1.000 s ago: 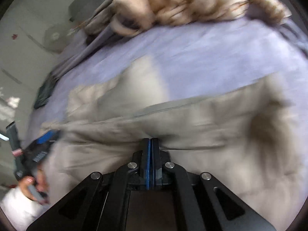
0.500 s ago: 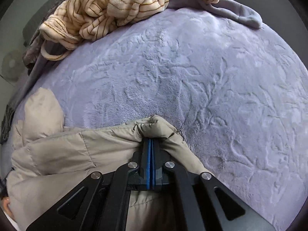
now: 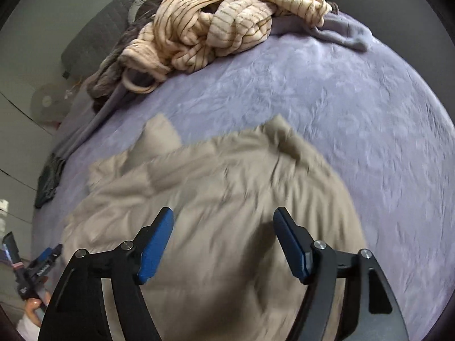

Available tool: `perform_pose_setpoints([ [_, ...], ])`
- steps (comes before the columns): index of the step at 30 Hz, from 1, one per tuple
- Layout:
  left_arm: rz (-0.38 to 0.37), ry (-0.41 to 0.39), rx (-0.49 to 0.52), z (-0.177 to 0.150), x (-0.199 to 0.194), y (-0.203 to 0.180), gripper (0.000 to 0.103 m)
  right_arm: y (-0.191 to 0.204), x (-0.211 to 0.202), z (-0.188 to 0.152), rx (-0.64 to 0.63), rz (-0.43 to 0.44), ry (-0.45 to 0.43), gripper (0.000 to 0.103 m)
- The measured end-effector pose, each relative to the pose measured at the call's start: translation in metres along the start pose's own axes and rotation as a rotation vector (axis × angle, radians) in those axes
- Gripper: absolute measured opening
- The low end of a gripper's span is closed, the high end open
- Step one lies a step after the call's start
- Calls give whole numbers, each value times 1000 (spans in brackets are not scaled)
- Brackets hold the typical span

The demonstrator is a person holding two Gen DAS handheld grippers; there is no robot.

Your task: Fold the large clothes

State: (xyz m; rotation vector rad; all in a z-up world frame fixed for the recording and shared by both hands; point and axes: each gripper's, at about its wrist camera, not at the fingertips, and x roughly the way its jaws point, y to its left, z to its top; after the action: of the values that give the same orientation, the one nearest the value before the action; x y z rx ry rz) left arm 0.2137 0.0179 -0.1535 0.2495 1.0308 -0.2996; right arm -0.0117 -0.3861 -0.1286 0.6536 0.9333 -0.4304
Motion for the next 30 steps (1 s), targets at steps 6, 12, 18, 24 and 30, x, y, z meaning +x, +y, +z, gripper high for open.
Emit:
perform_pose_setpoints([
  [6,-14,19,30,-26,-26,-10,103,-10,-22,-44,52,22,52,81],
  [12,-45,81,15,-52,-38,-11,103,-23,-39,-81,115,37,93,88],
  [18,-61,142,-13,-80,-41,-11,103,-36,-45,-115,198,91,133,103],
  [24,-76,191,-27,-95,-35,-9,103,-46,-31,-132,283,126,174,103],
  [30,-51,212,-56,-106,-25,0,103,-57,-14,-140,370,157,207,103],
])
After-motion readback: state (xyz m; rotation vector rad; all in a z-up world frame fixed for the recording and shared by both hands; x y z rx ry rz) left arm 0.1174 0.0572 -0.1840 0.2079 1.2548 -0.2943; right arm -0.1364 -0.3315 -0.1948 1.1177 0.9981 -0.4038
